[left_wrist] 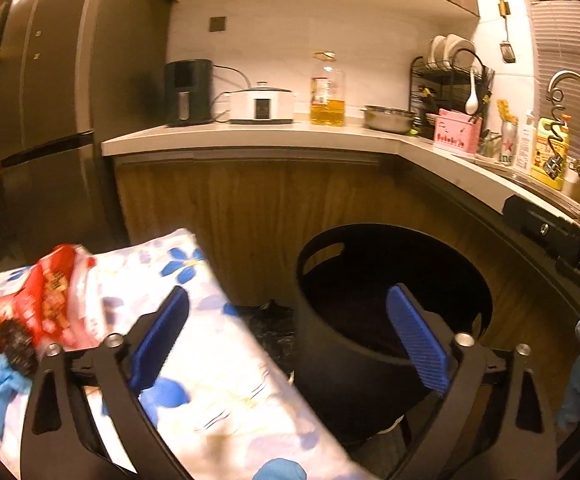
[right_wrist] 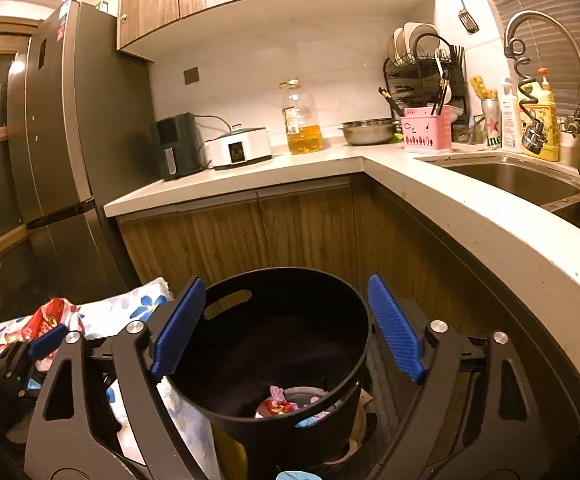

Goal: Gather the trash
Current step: 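Move both open tools back over the remaining pile on the table, then grasp the orange bag with the left tool while the right tool grasps the pink bag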

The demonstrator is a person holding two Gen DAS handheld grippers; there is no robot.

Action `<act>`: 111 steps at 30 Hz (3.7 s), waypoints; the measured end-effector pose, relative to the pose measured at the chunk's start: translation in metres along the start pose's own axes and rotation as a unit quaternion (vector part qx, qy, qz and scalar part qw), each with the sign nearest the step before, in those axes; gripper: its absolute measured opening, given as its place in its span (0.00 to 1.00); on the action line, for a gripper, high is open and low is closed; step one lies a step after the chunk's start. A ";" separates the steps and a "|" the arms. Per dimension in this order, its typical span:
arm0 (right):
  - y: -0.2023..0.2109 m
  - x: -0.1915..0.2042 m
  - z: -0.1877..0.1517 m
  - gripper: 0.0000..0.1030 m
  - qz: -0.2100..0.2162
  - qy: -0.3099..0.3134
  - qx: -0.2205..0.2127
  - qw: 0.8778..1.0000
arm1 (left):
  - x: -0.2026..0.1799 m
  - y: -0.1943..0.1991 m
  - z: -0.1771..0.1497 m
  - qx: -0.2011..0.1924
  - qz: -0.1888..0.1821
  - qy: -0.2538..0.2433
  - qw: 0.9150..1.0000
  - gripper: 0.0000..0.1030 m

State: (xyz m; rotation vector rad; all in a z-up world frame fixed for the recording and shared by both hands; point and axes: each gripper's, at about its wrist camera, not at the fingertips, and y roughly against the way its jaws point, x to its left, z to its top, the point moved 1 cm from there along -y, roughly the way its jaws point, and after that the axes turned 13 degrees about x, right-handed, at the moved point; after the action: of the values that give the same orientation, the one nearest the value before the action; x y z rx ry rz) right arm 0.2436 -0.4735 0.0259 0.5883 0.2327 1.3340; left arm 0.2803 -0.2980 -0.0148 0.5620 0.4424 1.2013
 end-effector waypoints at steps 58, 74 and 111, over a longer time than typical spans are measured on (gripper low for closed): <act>0.066 0.243 -0.132 0.84 0.159 0.107 0.043 0.981 | 0.245 0.178 -0.155 -0.031 0.242 0.191 0.951 0.94; 0.051 0.376 -0.161 0.82 0.262 0.194 0.076 0.942 | 0.322 0.208 -0.177 -0.024 0.295 0.252 0.921 0.94; 0.062 0.381 -0.151 0.09 0.303 0.194 0.061 0.931 | 0.378 0.145 -0.172 0.074 0.194 0.312 0.927 0.40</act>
State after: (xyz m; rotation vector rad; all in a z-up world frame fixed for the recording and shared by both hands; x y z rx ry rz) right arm 0.2086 -0.0611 -0.0028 0.5129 0.4858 2.0510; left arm 0.1854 0.1281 -0.0685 0.3921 1.0027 1.7422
